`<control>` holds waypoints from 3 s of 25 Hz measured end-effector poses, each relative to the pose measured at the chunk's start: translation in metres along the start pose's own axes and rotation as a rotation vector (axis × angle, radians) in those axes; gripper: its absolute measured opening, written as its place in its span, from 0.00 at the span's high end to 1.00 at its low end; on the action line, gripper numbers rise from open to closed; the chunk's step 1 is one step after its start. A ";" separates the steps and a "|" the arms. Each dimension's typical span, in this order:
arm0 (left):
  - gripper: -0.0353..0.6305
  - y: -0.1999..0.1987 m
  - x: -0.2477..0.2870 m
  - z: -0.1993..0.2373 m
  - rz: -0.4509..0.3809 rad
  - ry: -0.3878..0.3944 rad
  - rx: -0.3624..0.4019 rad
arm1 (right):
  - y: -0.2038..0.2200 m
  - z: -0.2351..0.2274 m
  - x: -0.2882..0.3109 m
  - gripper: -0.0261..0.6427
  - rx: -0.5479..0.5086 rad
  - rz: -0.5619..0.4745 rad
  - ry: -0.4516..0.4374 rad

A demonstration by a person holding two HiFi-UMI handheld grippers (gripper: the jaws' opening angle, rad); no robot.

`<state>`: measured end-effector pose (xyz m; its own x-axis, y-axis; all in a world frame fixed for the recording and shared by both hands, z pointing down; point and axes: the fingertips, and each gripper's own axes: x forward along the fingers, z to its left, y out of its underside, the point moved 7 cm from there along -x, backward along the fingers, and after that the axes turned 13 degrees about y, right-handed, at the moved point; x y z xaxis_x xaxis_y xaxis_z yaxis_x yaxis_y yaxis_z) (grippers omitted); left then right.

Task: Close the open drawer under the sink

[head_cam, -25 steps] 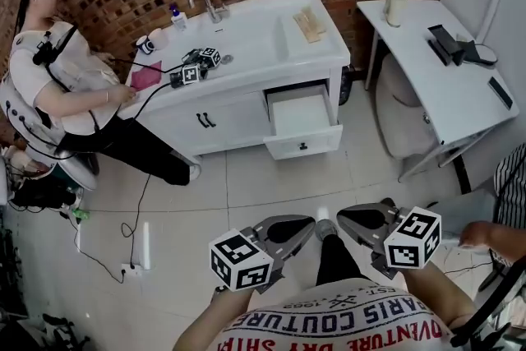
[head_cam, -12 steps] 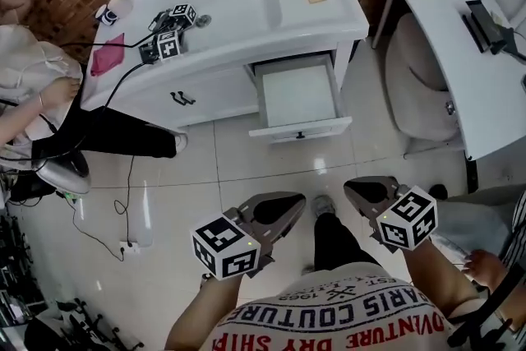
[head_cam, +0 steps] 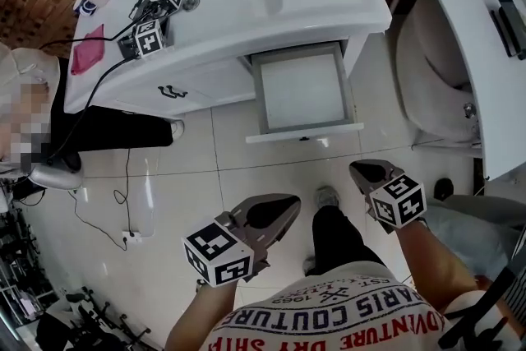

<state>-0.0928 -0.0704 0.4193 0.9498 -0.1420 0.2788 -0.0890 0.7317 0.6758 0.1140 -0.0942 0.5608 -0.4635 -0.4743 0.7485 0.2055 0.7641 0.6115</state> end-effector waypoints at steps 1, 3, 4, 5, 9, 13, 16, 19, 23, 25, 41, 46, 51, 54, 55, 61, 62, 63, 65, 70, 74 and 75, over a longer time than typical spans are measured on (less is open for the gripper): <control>0.97 -0.002 0.000 0.004 0.001 -0.002 -0.004 | -0.001 -0.004 0.007 0.95 0.001 0.006 0.004; 0.97 -0.007 0.001 0.012 0.001 -0.005 -0.011 | -0.004 -0.011 0.020 0.95 0.016 0.015 0.021; 0.97 -0.009 0.002 0.016 0.001 -0.005 -0.015 | -0.005 -0.015 0.025 0.95 0.027 0.018 0.032; 0.97 -0.011 0.002 0.019 0.000 -0.003 -0.019 | -0.007 -0.019 0.029 0.95 0.037 0.021 0.042; 0.97 -0.019 0.008 0.034 0.000 0.009 -0.038 | -0.015 -0.032 0.043 0.95 0.067 0.030 0.062; 0.97 -0.025 0.014 0.046 -0.004 0.018 -0.051 | -0.025 -0.039 0.053 0.95 0.075 0.030 0.072; 0.97 -0.029 0.018 0.051 -0.006 0.019 -0.058 | -0.031 -0.043 0.055 0.95 0.093 0.035 0.069; 0.97 -0.032 0.019 0.056 -0.014 0.013 -0.066 | -0.034 -0.045 0.059 0.95 0.104 0.036 0.067; 0.97 -0.036 0.017 0.063 -0.022 0.001 -0.078 | -0.049 -0.052 0.069 0.95 0.113 0.039 0.065; 0.97 -0.038 0.016 0.067 -0.027 -0.008 -0.082 | -0.058 -0.058 0.075 0.95 0.109 0.037 0.064; 0.97 -0.063 0.012 0.090 -0.051 -0.053 -0.068 | -0.126 -0.094 0.116 0.95 0.103 -0.002 0.062; 0.97 -0.064 0.010 0.092 -0.048 -0.055 -0.070 | -0.143 -0.102 0.129 0.95 0.111 -0.013 0.065; 0.97 -0.065 0.007 0.095 -0.049 -0.061 -0.081 | -0.162 -0.114 0.142 0.95 0.134 -0.028 0.089; 0.97 -0.063 0.004 0.098 -0.060 -0.060 -0.082 | -0.171 -0.118 0.148 0.95 0.158 -0.034 0.100; 0.97 -0.062 0.004 0.098 -0.062 -0.059 -0.083 | -0.173 -0.120 0.149 0.95 0.167 -0.036 0.104; 0.97 -0.058 0.001 0.097 -0.070 -0.058 -0.085 | -0.188 -0.128 0.156 0.95 0.260 -0.035 0.087; 0.97 -0.057 0.000 0.096 -0.070 -0.059 -0.086 | -0.187 -0.128 0.156 0.95 0.265 -0.032 0.087; 0.97 -0.056 -0.001 0.095 -0.071 -0.061 -0.089 | -0.186 -0.128 0.156 0.95 0.265 -0.030 0.092; 0.97 -0.053 -0.003 0.094 -0.073 -0.068 -0.090 | -0.187 -0.127 0.156 0.95 0.259 -0.037 0.099; 0.97 -0.046 -0.001 0.086 -0.061 -0.069 -0.081 | -0.185 -0.129 0.161 0.95 0.274 -0.037 0.095; 0.97 -0.041 -0.003 0.077 -0.050 -0.075 -0.067 | -0.188 -0.131 0.163 0.95 0.292 -0.055 0.098; 0.97 -0.040 -0.005 0.076 -0.050 -0.079 -0.065 | -0.189 -0.130 0.163 0.95 0.303 -0.065 0.094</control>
<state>-0.1172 -0.1498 0.4431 0.9257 -0.2298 0.3005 -0.0199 0.7637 0.6453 0.1118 -0.3731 0.6008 -0.3828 -0.5539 0.7393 -0.0948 0.8196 0.5650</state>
